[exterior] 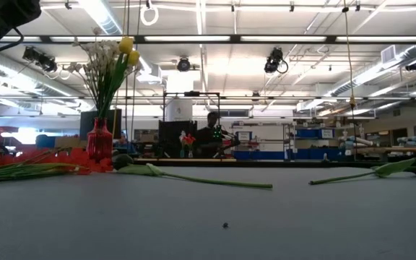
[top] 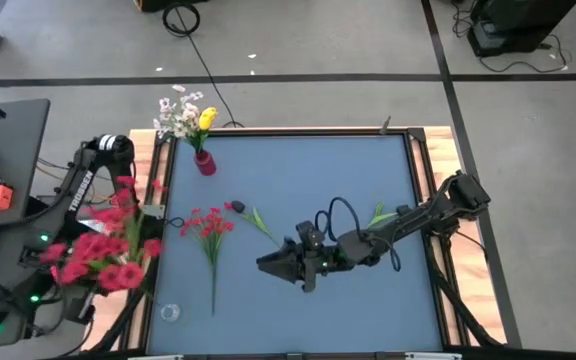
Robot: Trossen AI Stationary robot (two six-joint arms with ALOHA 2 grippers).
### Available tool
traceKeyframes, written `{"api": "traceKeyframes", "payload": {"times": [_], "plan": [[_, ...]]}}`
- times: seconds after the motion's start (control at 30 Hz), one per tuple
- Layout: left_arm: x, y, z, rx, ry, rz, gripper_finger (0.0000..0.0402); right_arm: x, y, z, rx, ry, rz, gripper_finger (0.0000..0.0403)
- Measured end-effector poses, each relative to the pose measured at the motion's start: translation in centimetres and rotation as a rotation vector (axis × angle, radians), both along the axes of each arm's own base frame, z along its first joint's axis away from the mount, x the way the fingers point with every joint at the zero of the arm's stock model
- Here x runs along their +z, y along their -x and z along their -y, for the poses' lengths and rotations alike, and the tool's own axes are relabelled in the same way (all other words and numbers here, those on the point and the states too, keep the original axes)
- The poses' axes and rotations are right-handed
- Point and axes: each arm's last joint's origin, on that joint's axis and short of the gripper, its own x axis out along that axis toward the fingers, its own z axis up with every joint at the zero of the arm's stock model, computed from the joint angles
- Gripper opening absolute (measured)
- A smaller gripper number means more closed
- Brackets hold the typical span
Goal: Sort flowers into vase by color
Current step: Put the right red flowers into the transparent vase
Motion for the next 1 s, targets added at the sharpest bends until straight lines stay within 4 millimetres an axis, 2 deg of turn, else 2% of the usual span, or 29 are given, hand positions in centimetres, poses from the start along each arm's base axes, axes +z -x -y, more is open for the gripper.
{"api": "traceKeyframes", "payload": {"times": [0.13,0.33,0.57,0.63,0.87,1.0], "plan": [[2.4,-0.1,-0.3,-0.036,-0.094,-0.011,0.0000,0.2,-0.1,0.0,-0.013,0.020,0.005,0.0153],[4.3,-0.3,-1.1,-0.058,-0.101,-0.020,0.0000,-0.2,-0.2,0.0,-0.008,0.006,-0.042,0.0153],[8.0,-1.4,-1.5,-0.138,-0.156,-0.038,0.0000,-0.5,-0.3,0.3,-0.042,0.013,-0.072,0.0153],[7.9,-1.8,-1.6,-0.153,-0.172,-0.043,0.0000,-0.5,-0.4,0.6,-0.047,0.014,-0.070,0.0153],[4.9,-2.7,-1.3,-0.159,-0.165,-0.061,0.0000,-0.6,-0.4,0.5,-0.048,0.017,-0.076,0.0153],[2.3,-2.6,-0.9,-0.203,-0.120,-0.047,0.0000,-0.6,-0.4,0.5,-0.043,0.000,-0.082,0.0153]]}}
